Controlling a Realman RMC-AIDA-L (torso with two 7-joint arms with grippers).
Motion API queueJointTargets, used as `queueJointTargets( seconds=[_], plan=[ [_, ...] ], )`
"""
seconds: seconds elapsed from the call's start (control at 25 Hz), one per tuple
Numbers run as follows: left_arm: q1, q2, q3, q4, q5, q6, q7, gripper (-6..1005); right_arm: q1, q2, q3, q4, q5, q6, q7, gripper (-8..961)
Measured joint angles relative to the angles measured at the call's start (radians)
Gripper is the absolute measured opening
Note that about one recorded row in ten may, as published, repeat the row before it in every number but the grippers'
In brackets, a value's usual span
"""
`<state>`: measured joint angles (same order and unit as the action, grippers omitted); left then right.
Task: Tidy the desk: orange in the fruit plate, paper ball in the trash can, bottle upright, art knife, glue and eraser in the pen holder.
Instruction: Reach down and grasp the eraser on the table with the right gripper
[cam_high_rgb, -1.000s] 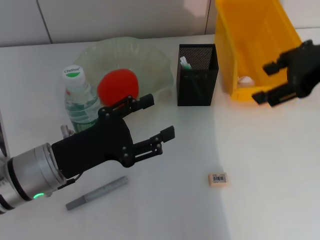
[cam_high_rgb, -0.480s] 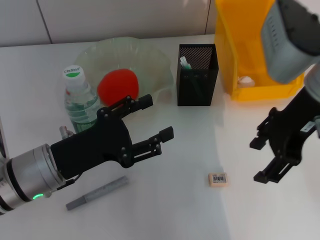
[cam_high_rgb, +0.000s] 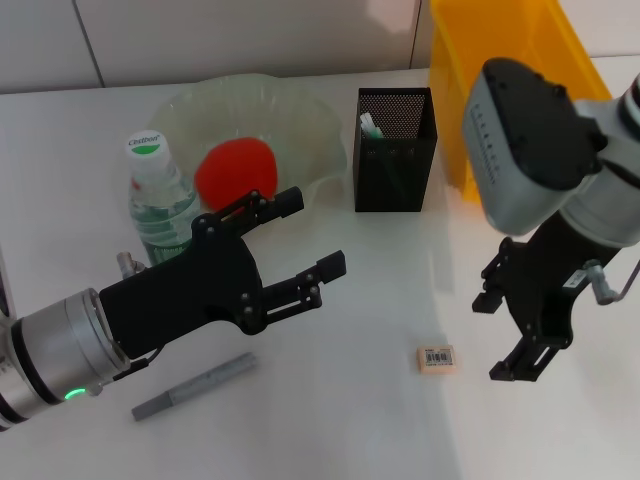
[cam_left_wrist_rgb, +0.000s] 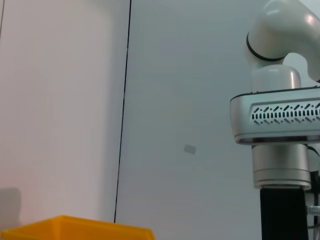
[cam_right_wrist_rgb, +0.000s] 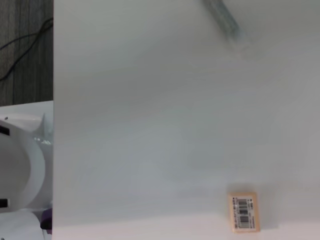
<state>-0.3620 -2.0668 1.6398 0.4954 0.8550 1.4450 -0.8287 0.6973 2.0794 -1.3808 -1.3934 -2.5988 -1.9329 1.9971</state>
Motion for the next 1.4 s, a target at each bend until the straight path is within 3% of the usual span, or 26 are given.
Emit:
queueJointTargets(
  seconds=[0.68,1.4],
  plan=[
    [0.007,0.003,0.000,-0.003,0.007,0.031,0.002,800,-0.014,0.006,-0.180,0.092,0.022,0.186,0.109,693],
    [0.022,0.004,0.003,-0.003,0.019,0.044,0.002,801,0.001,0.006,-0.216,0.172,0.022,0.273,0.161,644]
  ],
)
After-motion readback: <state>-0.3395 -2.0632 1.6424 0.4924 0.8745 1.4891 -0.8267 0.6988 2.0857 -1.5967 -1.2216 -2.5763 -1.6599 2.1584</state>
